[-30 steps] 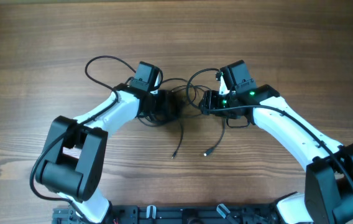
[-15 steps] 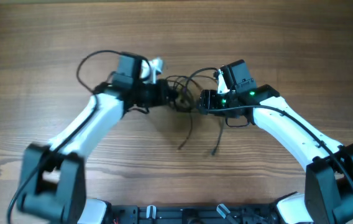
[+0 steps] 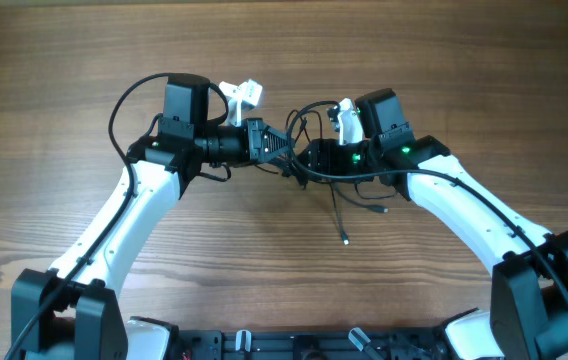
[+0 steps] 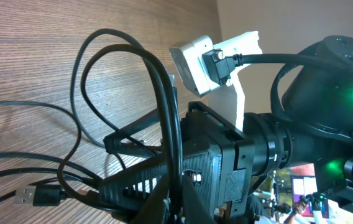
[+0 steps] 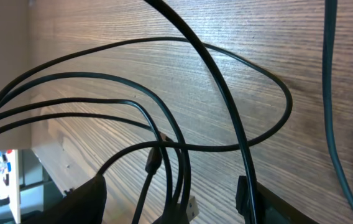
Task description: Untangle cables
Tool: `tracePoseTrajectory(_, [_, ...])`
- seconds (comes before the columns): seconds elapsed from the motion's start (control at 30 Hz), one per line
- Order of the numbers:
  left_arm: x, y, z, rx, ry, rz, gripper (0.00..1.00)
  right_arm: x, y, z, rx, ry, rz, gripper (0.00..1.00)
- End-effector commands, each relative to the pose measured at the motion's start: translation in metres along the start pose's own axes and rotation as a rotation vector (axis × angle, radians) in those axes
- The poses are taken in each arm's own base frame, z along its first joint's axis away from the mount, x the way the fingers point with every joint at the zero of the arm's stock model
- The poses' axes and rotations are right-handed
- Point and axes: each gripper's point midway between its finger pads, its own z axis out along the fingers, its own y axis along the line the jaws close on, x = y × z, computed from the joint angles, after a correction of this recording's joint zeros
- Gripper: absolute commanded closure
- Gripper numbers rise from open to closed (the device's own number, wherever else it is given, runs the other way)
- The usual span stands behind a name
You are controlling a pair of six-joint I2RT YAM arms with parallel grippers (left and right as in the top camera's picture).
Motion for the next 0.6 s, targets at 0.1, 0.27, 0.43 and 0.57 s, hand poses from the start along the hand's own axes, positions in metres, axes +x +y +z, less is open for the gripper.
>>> tracePoseTrajectory(0.1, [-0.014, -0.022, -0.006, 0.064, -0.039, 0.071, 0.96, 0.011, 0.006, 0.003, -0.043, 0.056, 0.001, 0.31])
tracePoseTrajectory(0.27, [-0.021, -0.027, -0.007, 0.080, -0.066, 0.104, 0.96, 0.023, 0.031, -0.001, -0.183, 0.129, 0.001, 0.31])
tracePoseTrajectory(0.43, [-0.028, -0.030, -0.010, 0.090, -0.093, 0.129, 0.96, 0.028, 0.041, -0.003, -0.239, 0.168, 0.071, 0.33])
tracePoseTrajectory(0.57, [-0.051, -0.036, -0.027, 0.113, -0.179, 0.106, 0.96, 0.037, 0.058, -0.010, -0.333, 0.235, 0.134, 0.33])
